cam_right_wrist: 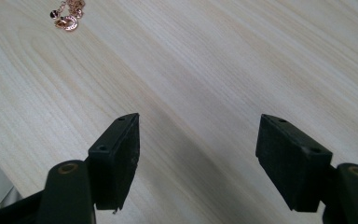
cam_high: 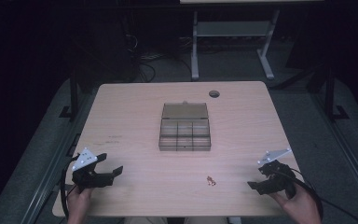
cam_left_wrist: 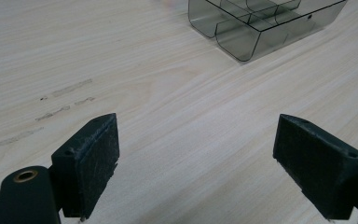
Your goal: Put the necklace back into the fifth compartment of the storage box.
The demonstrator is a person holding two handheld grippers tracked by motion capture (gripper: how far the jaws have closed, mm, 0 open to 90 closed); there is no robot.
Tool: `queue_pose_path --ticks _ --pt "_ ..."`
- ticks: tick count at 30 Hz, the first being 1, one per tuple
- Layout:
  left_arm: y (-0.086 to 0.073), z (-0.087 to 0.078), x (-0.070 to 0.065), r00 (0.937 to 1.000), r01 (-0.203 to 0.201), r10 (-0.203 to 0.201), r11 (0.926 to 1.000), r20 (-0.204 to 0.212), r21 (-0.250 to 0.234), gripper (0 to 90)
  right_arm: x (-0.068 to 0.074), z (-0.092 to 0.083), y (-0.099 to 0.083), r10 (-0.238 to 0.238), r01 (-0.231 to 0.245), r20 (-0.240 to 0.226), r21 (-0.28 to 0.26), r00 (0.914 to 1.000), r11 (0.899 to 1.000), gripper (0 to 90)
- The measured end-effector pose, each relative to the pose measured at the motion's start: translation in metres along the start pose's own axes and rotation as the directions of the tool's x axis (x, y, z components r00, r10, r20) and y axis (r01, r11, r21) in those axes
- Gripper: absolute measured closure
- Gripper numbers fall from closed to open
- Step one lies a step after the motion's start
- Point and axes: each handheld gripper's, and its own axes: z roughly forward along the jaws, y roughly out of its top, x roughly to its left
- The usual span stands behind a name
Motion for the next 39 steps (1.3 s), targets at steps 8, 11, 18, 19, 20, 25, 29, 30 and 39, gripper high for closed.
queue_pose_path --ticks 8,11,18,19,20,25,29,30,39 --pt "0.000 0.000 -0.001 0.9999 -0.014 0.014 0.9998 0.005 0.015 14.1 0.004 0.001 0.002 -0.019 0.019 0.003 0.004 0.9998 1.000 29.5" --pt "0.000 0.000 -0.002 0.9999 -0.014 0.014 0.9998 0.009 0.014 14.1 0.005 0.000 0.003 -0.022 0.022 0.001 0.002 0.9998 1.000 29.5" --pt "0.000 0.000 -0.001 0.9999 -0.013 0.013 0.9999 0.007 0.005 14.1 0.009 -0.002 0.008 -0.032 0.032 0.003 0.001 0.9995 1.000 29.3" --pt "0.000 0.000 -0.001 0.9999 -0.012 0.012 0.9999 0.006 0.009 14.1 0.011 -0.002 0.010 -0.035 0.035 0.000 -0.001 0.9994 0.999 29.3" --pt "0.000 0.000 -0.001 0.9999 -0.015 0.015 0.9999 0.003 0.008 14.1 0.011 -0.002 0.011 -0.038 0.038 0.001 0.001 0.9993 0.999 29.3" --pt "-0.001 0.000 0.000 1.0000 -0.009 0.009 0.9999 -0.003 0.009 14.1 0.015 -0.001 0.019 -0.064 0.064 -0.009 0.013 0.9979 0.998 29.5" --pt "-0.001 -0.001 0.001 0.9999 -0.011 0.012 0.9999 -0.005 0.011 14.1 0.020 -0.001 0.026 -0.078 0.078 -0.020 0.023 0.9968 0.997 30.1" --pt "-0.001 -0.001 0.001 0.9999 -0.011 0.012 0.9999 -0.005 0.011 14.1 0.021 -0.001 0.027 -0.080 0.080 -0.020 0.029 0.9966 0.996 30.4" --pt "-0.001 -0.001 0.002 1.0000 -0.005 0.005 1.0000 -0.008 0.003 14.1 0.029 -0.001 0.041 -0.100 0.102 -0.032 0.055 0.9944 0.993 36.6"
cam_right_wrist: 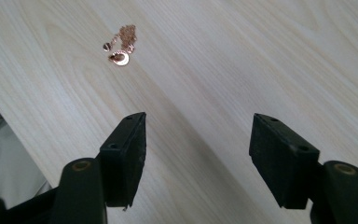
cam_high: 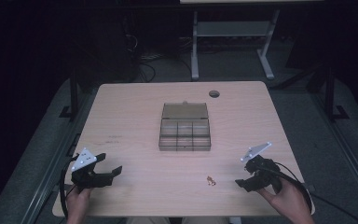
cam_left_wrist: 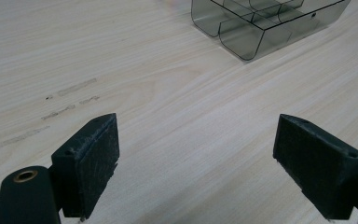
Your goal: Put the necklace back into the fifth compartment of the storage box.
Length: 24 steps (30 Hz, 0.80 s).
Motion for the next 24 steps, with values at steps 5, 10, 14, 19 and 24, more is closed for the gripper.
queue_pose_path --ticks 5,10,14,19,24 --pt "0.000 0.000 0.000 1.0000 0.003 -0.003 1.0000 0.002 -0.002 14.1 0.002 0.000 0.009 -0.004 0.004 -0.013 0.014 0.9999 1.000 41.0" --pt "0.000 0.000 0.000 1.0000 0.004 -0.004 1.0000 0.001 -0.004 14.1 0.006 0.002 0.019 -0.019 0.019 -0.023 0.028 0.9996 0.999 45.1" --pt "0.000 -0.001 0.000 1.0000 0.000 0.000 1.0000 0.003 -0.005 14.1 0.009 0.006 0.026 -0.039 0.041 -0.028 0.046 0.9988 0.998 48.7" --pt "0.000 -0.001 0.001 1.0000 0.000 0.000 1.0000 0.000 -0.002 14.1 0.011 0.010 0.035 -0.047 0.049 -0.036 0.058 0.9982 0.997 52.0" --pt "0.000 -0.001 0.001 1.0000 0.000 0.000 1.0000 0.000 -0.003 14.1 0.014 0.014 0.043 -0.055 0.058 -0.044 0.065 0.9975 0.996 55.3"
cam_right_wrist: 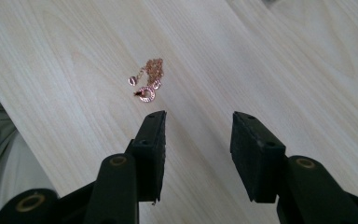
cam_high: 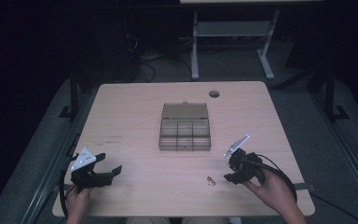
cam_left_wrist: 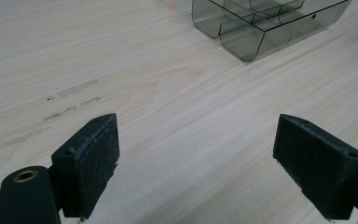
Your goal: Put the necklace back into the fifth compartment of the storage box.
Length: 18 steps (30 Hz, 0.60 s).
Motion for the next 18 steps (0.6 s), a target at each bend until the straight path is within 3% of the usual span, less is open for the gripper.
queue_pose_path --ticks 18 --pt "0.000 -0.001 0.000 1.0000 0.001 -0.001 1.0000 0.000 0.001 14.1 0.005 0.010 0.023 -0.030 0.030 -0.018 0.020 0.9994 0.999 58.9"
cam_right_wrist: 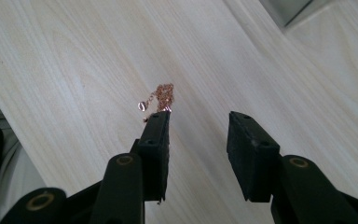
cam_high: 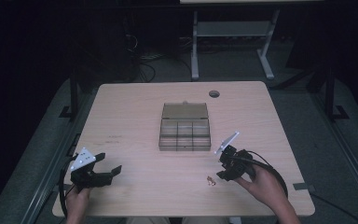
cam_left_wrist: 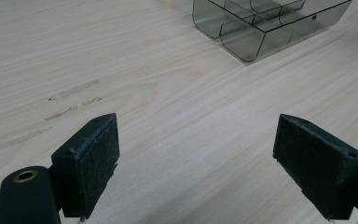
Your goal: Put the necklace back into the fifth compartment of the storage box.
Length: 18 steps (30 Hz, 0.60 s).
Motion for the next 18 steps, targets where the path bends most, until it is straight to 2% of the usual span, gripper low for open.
queue_pose_path --ticks 18 --pt "0.000 -0.001 0.001 1.0000 0.004 -0.004 1.0000 -0.004 -0.004 14.1 0.006 0.020 0.021 -0.033 0.034 -0.019 0.055 0.9993 0.998 62.8"
